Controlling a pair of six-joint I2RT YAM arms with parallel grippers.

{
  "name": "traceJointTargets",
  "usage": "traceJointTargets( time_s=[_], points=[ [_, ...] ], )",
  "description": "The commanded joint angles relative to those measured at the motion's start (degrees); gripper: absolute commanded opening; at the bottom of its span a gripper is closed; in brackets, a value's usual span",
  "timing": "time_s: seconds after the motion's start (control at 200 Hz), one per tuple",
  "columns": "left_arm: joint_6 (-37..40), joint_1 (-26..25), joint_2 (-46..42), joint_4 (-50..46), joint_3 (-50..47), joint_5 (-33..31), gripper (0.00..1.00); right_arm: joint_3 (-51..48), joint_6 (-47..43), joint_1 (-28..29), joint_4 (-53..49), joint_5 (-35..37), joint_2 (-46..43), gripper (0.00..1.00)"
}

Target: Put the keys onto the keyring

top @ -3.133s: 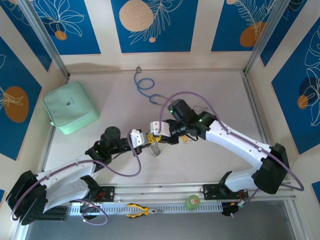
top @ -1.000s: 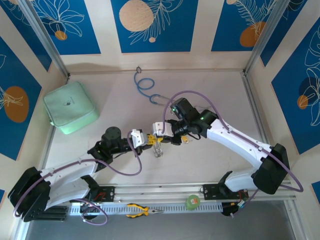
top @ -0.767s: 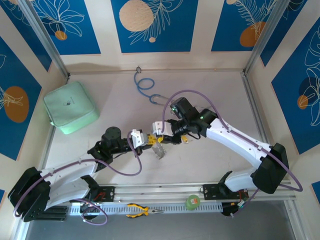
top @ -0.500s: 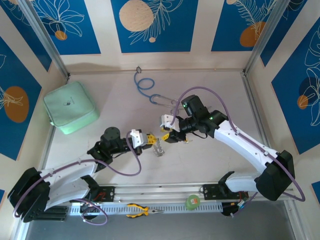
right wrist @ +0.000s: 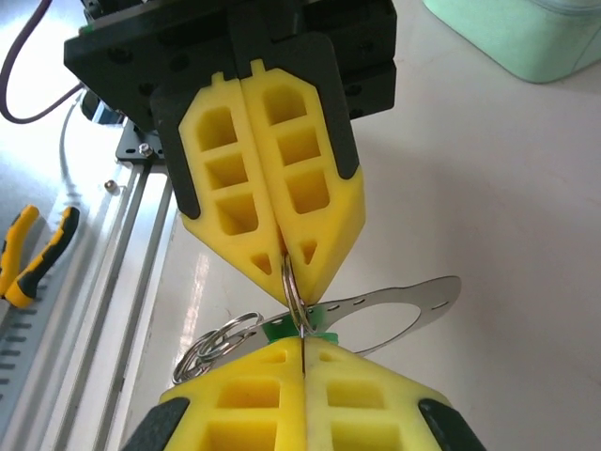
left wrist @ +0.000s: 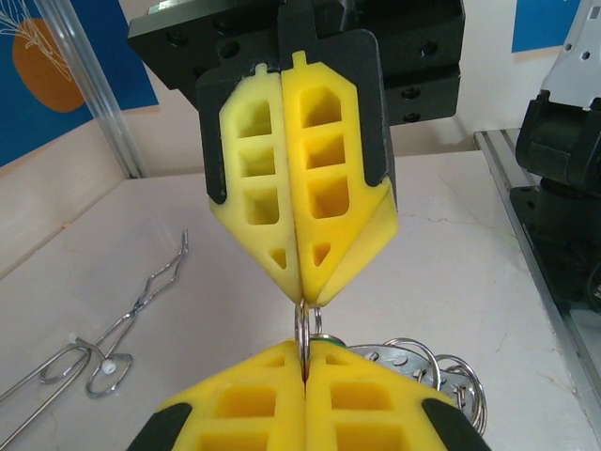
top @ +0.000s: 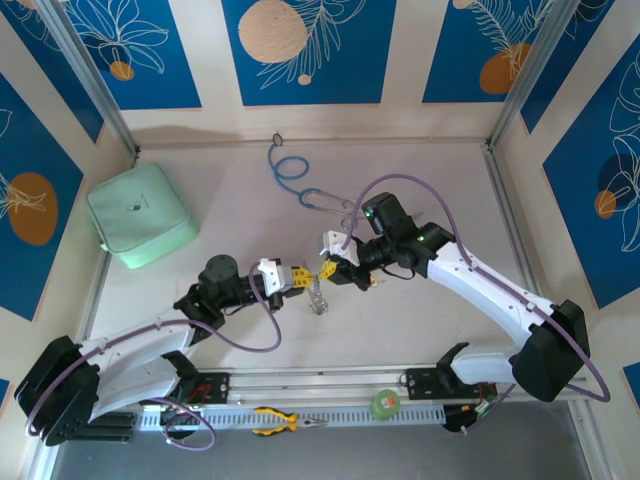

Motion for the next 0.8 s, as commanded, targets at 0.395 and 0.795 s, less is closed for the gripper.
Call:
traceJointTargets(
  time_s=[0.395, 0.795],
  points=[
    [-2.8, -0.2, -0.6, 6.1, -0.8, 3.6, 0.0, 0.7, 3.6, 0.1, 3.0, -1.8, 4.9, 0.25],
    [-5.0, -0.1, -0.6, 9.3, -1.5, 3.0, 0.0, -7.4, 7.2, -4.4, 8.5, -7.0, -3.3, 0.4]
  ],
)
